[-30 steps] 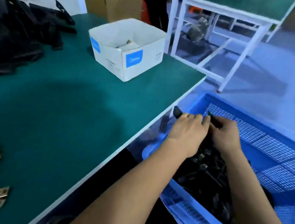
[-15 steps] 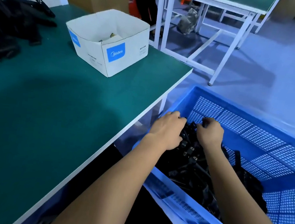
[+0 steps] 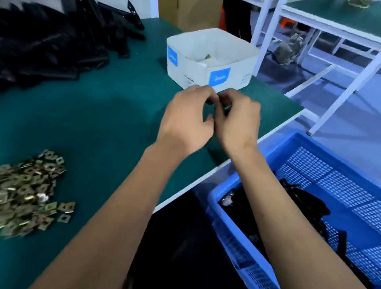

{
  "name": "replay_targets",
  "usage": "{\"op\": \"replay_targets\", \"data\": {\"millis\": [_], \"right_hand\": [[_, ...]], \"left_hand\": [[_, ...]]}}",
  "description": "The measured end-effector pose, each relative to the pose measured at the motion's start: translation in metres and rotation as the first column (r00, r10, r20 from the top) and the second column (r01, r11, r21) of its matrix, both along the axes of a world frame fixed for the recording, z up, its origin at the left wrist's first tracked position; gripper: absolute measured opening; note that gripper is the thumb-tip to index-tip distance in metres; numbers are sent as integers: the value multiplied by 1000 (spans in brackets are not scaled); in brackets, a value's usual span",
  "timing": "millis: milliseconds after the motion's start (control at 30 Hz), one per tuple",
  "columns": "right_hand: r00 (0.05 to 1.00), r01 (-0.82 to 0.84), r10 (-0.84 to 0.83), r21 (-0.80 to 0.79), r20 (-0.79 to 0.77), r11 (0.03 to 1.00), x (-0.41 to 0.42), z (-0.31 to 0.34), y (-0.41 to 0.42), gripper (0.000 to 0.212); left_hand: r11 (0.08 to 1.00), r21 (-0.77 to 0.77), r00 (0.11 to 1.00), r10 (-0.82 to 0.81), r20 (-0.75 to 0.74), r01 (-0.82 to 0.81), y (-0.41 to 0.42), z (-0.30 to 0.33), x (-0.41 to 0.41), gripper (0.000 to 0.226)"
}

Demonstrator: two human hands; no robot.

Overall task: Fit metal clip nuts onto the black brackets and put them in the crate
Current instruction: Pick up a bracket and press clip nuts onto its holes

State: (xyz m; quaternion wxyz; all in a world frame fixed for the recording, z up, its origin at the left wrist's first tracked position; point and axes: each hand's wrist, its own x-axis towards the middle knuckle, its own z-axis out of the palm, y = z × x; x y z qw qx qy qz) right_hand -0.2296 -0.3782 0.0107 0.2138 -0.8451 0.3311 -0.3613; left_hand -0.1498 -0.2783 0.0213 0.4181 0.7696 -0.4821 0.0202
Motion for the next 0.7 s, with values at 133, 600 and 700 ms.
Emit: {"op": "replay_targets", "data": {"millis": [133,600,700], "right_hand": [[951,-299,298,7,-81,954,76,7,76,22],[603,-793,654,-248,-457,557,260,6,318,61],[573,-792,564,-225,-594,568,289,1,323,81]], "left_hand": [[965,-128,972,235,20,-231,87,1,64,29],[444,-165,470,863,-187,-881,350,-36,168,32],[457,-155,482,848,-222,-876,347,-38,174,31]]}}
